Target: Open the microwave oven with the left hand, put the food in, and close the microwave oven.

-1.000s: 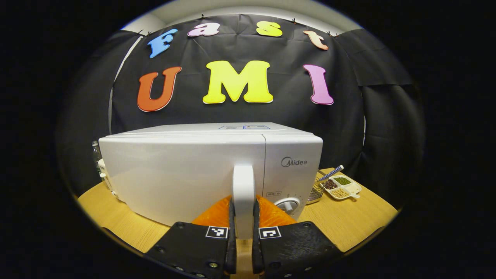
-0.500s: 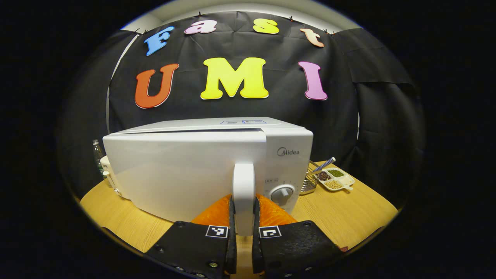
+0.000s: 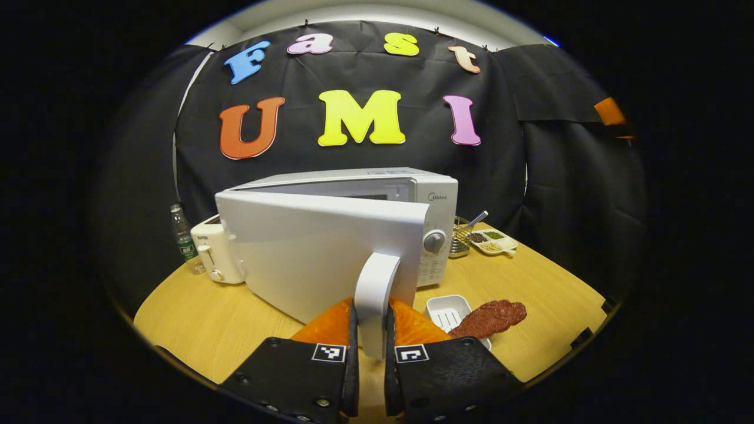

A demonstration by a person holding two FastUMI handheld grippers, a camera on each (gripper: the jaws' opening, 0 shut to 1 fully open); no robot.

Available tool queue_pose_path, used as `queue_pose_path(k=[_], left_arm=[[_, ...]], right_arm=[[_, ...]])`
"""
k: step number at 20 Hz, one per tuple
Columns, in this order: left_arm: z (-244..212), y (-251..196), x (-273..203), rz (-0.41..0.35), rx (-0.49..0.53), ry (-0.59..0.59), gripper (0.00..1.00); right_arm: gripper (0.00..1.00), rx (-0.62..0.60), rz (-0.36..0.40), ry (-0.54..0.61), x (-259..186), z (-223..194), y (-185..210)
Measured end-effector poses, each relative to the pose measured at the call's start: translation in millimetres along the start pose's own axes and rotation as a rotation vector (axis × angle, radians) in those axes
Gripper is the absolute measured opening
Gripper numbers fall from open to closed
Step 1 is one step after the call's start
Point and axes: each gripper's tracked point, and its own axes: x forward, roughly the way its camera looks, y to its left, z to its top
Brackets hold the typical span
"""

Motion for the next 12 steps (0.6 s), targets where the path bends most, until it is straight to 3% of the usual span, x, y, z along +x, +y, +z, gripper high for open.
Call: queue_pose_path(k=[1, 2, 7, 8, 10, 11, 12], left_arm=[[-3.6, 7.0, -8.6, 0.009, 0.007, 0.007, 0.18], [-6.2, 14.0, -18.0, 0.019, 0.016, 0.012, 0.18], [-10.9, 58.6, -54.4, 0.098, 0.045, 0.018, 0.23], [-8.4, 68.2, -60.3, 0.116, 0.064, 0.007, 0.37], [-5.9, 84.3, -71.0, 0.138, 0.086, -0.011, 0.58], [-6.9, 90.0, -75.7, 0.136, 0.087, -0.011, 0.72], [-7.3, 95.2, -81.8, 0.14, 0.083, -0.01, 0.77]], right_arm=[[0.95, 0.0, 0.004, -0.001, -6.3, -1.5, 6.4], [1.0, 0.0, 0.004, -0.005, -11.9, -4.7, 11.1], [0.95, -0.004, 0.001, 0.002, -37.5, -17.3, 31.4], [1.0, -0.003, 0.003, 0.0, -41.2, -20.1, 34.9], [1.0, -0.004, 0.005, -0.002, -46.8, -22.3, 40.3], [0.95, -0.005, 0.004, 0.001, -48.5, -25.0, 42.0], [0.95, -0.004, 0.007, 0.004, -48.6, -28.0, 43.9]])
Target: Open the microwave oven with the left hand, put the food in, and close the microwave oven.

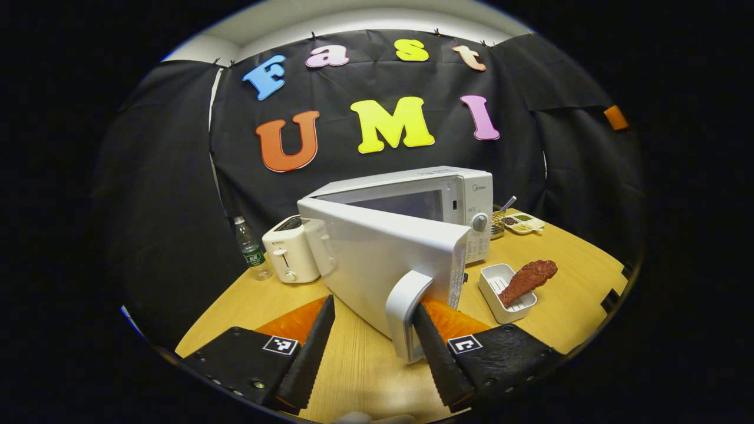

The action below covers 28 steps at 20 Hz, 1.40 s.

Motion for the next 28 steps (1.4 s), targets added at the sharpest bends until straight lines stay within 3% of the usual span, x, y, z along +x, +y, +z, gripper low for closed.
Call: queue_pose_path(k=[1, 6, 7, 8, 14, 15, 16, 20, 21, 22, 23, 24, 25, 26, 27, 28], left_arm=[[-2.2, 8.0, -5.2, 0.014, 0.006, 0.003, 0.78], [-10.2, 44.8, -39.0, 0.068, 0.013, 0.004, 0.8], [-8.2, 54.7, -46.9, 0.081, 0.017, -0.005, 0.8], [-5.8, 66.2, -53.5, 0.102, 0.023, -0.017, 0.8], [-8.4, 138.5, -83.6, 0.238, 0.043, 0.009, 0.8], [-7.9, 144.0, -89.3, 0.252, 0.037, 0.015, 0.79], [-8.3, 148.4, -94.4, 0.267, 0.031, 0.022, 0.8], [0.1, 143.9, -114.2, 0.302, -0.004, 0.041, 0.8], [5.2, 137.5, -115.3, 0.305, -0.014, 0.04, 0.8], [11.6, 128.8, -115.1, 0.302, -0.028, 0.04, 0.8], [18.3, 120.5, -113.0, 0.299, -0.039, 0.038, 0.8], [25.3, 112.1, -110.3, 0.296, -0.05, 0.037, 0.8], [33.1, 100.5, -105.6, 0.288, -0.061, 0.033, 0.8], [40.6, 89.6, -98.9, 0.281, -0.066, 0.028, 0.79], [47.0, 80.0, -92.0, 0.274, -0.067, 0.026, 0.79], [54.3, 72.3, -85.0, 0.274, -0.062, 0.024, 0.79]], right_arm=[[1.0, 0.001, 0.003, 0.003, -0.6, -1.6, 2.6], [1.0, 0.0, 0.022, 0.032, 5.9, -25.2, 16.5], [0.95, 0.002, 0.027, 0.04, 9.2, -32.0, 19.9], [1.0, 0.006, 0.034, 0.054, 13.0, -40.6, 23.5], [1.0, 0.059, 0.065, 0.164, 61.5, -98.3, 30.8], [0.95, 0.083, 0.077, 0.192, 74.3, -110.8, 30.3], [1.0, 0.111, 0.091, 0.23, 88.2, -124.1, 30.1], [1.0, 0.241, 0.143, 0.369, 143.6, -173.0, 24.4], [0.87, 0.278, 0.162, 0.398, 156.6, -180.4, 24.9], [0.84, 0.319, 0.183, 0.436, 167.7, -190.6, 26.4], [0.84, 0.369, 0.211, 0.473, 177.6, -198.5, 28.8], [0.92, 0.416, 0.243, 0.506, 185.7, -202.2, 34.2], [0.91, 0.448, 0.273, 0.539, 191.1, -207.5, 37.5], [0.72, 0.467, 0.294, 0.57, 196.3, -214.8, 40.4], [0.68, 0.477, 0.312, 0.593, 201.4, -219.4, 41.6], [0.72, 0.486, 0.328, 0.612, 205.1, -222.2, 43.2]])
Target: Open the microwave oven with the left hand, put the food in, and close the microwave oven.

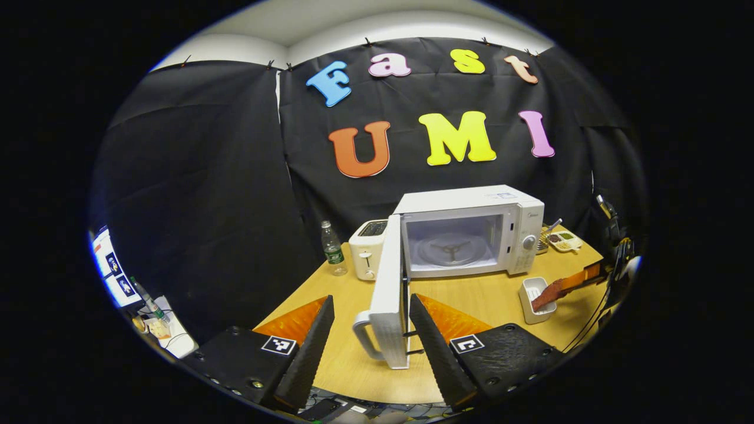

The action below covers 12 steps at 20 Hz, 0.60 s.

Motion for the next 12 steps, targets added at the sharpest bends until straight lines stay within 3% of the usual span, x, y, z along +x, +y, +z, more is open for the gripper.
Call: queue_pose_path(k=[1, 2, 3, 4, 6, 7, 11, 12], left_arm=[[5.9, -8.7, 4.7, -0.001, 0.004, -0.003, 0.8], [11.5, -18.2, 9.7, -0.003, 0.004, -0.003, 0.8], [16.6, -26.7, 12.5, -0.002, 0.003, -0.002, 0.8], [20.8, -33.4, 15.9, -0.002, 0.002, -0.003, 0.8], [27.4, -44.1, 20.7, 0.012, 0.008, 0.003, 0.8], [29.0, -47.7, 21.9, 0.017, 0.01, 0.008, 0.8], [39.3, -54.6, 22.0, 0.057, 0.019, 0.018, 0.8], [41.6, -56.9, 20.7, 0.06, 0.019, 0.016, 0.8]], right_arm=[[0.54, 0.011, 0.021, 0.024, 4.0, -1.4, 0.8], [0.54, 0.031, 0.05, 0.04, 6.4, -2.0, 3.2], [0.32, 0.047, 0.079, 0.067, 7.9, -3.4, 5.8], [0.36, 0.052, 0.102, 0.082, 7.7, -3.1, 7.1], [0.28, 0.061, 0.137, 0.091, 7.1, 2.1, 7.9], [0.15, 0.066, 0.15, 0.098, 5.4, 5.5, 8.8], [0.15, 0.028, 0.204, 0.129, -4.3, 18.3, 22.3], [0.06, 0.007, 0.215, 0.12, -8.6, 26.9, 26.1]])
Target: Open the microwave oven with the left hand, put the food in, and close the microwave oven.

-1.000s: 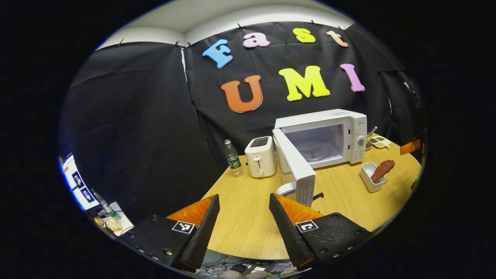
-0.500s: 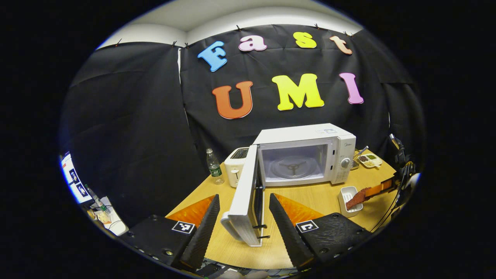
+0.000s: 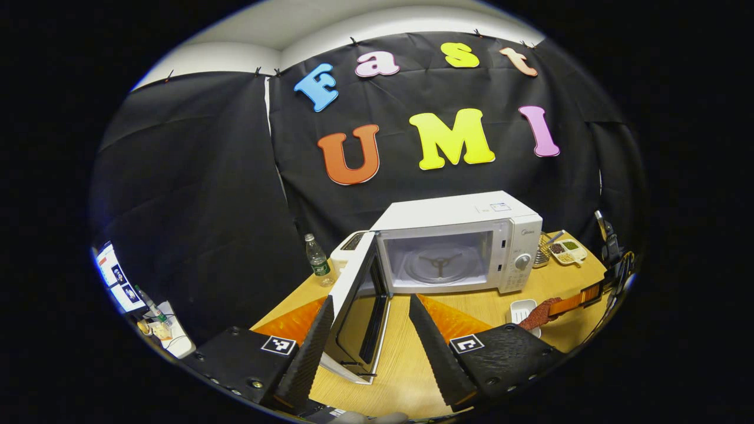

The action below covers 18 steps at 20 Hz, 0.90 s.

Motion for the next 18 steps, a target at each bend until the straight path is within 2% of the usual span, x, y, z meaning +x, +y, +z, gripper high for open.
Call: queue_pose_path(k=[1, 4, 7, 8, 9, 14, 15, 16, 17, 18], left_arm=[[2.3, -1.4, -1.5, -0.003, 0.003, -0.002, 0.8], [2.6, -2.4, -1.3, -0.014, 0.026, -0.01, 0.8], [1.6, 1.5, -0.6, -0.045, 0.012, -0.018, 0.8], [0.1, 2.0, 0.3, -0.069, 0.011, -0.013, 0.74], [1.5, 4.6, -0.1, -0.087, 0.018, -0.021, 0.8], [12.8, 35.1, 0.1, -0.169, 0.03, -0.077, 0.82], [13.6, 44.1, 0.4, -0.18, 0.023, -0.087, 0.86], [15.7, 51.4, 0.0, -0.188, 0.019, -0.103, 0.8], [16.7, 60.0, -0.1, -0.191, 0.023, -0.119, 0.88], [16.5, 68.0, -0.3, -0.191, 0.032, -0.131, 0.88]], right_arm=[[0.15, -0.027, 0.005, -0.009, -4.5, 9.7, 6.8], [0.15, -0.059, 0.046, -0.058, -10.3, 35.2, 40.5], [0.15, -0.053, 0.068, -0.129, 7.5, 55.4, 78.3], [0.15, -0.05, 0.064, -0.14, 19.1, 56.9, 86.6], [0.15, -0.033, 0.054, -0.163, 31.5, 61.5, 93.8], [0.14, 0.124, 0.017, -0.366, 93.0, 95.2, 123.8], [0.15, 0.17, 0.015, -0.413, 105.2, 104.4, 128.1], [0.15, 0.209, 0.019, -0.455, 115.6, 108.8, 134.4], [0.14, 0.25, 0.02, -0.498, 127.2, 114.9, 138.8], [0.15, 0.289, 0.016, -0.541, 138.6, 119.6, 141.8]])
